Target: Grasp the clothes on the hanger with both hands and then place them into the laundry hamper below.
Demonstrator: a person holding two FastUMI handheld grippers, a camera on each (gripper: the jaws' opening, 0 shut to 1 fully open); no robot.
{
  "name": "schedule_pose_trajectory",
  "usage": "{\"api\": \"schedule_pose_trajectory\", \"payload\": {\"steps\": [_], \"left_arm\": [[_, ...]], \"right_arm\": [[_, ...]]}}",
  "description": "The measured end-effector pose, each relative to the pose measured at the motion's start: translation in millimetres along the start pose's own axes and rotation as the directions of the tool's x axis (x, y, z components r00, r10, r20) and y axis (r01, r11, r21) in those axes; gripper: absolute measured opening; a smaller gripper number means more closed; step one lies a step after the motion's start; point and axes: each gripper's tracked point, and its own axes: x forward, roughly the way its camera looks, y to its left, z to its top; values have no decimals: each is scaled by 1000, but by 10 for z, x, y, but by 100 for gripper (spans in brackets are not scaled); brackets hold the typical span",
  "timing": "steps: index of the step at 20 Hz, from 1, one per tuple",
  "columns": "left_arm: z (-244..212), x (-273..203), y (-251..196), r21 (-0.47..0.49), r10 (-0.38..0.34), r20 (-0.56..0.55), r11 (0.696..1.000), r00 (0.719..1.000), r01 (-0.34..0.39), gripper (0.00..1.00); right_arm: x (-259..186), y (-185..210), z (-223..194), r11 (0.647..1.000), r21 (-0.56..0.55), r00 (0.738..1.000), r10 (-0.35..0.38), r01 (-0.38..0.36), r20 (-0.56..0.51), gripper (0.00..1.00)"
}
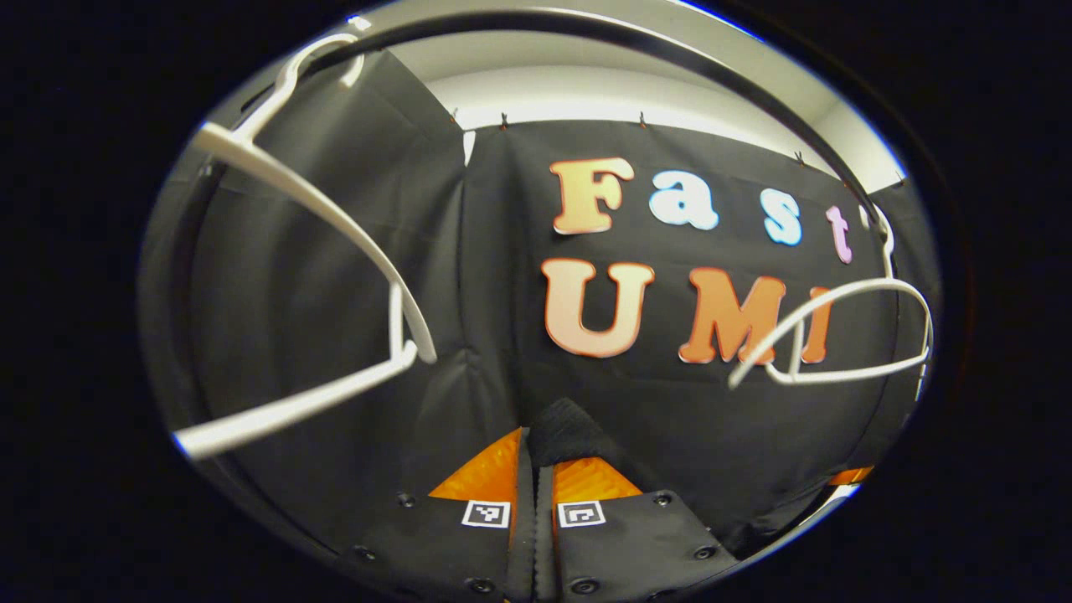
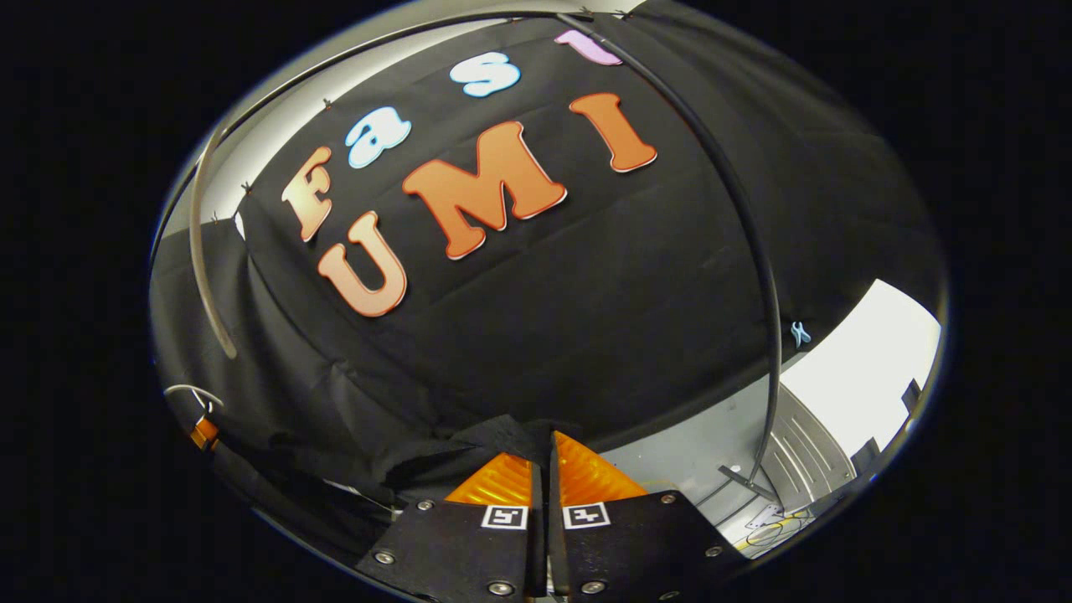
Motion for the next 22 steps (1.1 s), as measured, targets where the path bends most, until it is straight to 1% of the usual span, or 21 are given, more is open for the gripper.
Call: {"api": "schedule_pose_trajectory", "payload": {"steps": [3, 6, 9, 13, 15, 20, 21, 22], "left_arm": [[-438, 12, -117, 36, -38, -80, 999, 996, 41, 7], [-865, 36, -246, 21, -69, -164, 997, 984, 74, 7], [-1278, 43, -383, 2, -105, -249, 994, 963, 109, 7], [-1820, -109, -605, -24, -164, -358, 986, 919, 166, 7], [-2077, -92, -749, -40, -187, -408, 981, 893, 187, 7], [-2532, -21, -1069, -42, -230, -492, 970, 840, 241, 7], [-2667, -35, -1112, -47, -239, -513, 967, 824, 251, 5], [-2776, -43, -1162, -59, -249, -538, 964, 805, 259, 7]], "right_arm": [[64, 86, -289, 1000, -31, 999, 3, -5, -49, 1], [79, 97, -541, 999, -46, 996, -4, 0, -90, 1], [93, 69, -783, 997, -70, 991, -17, 8, -129, 1], [145, 59, -1100, 995, -94, 983, -33, 16, -182, 1], [159, 75, -1296, 994, -106, 977, -43, 21, -208, 1], [313, 60, -1747, 991, -131, 959, -76, 42, -271, 1], [346, 55, -1822, 989, -137, 955, -84, 46, -285, 1], [413, 34, -1898, 988, -146, 950, -94, 52, -296, 1]]}}
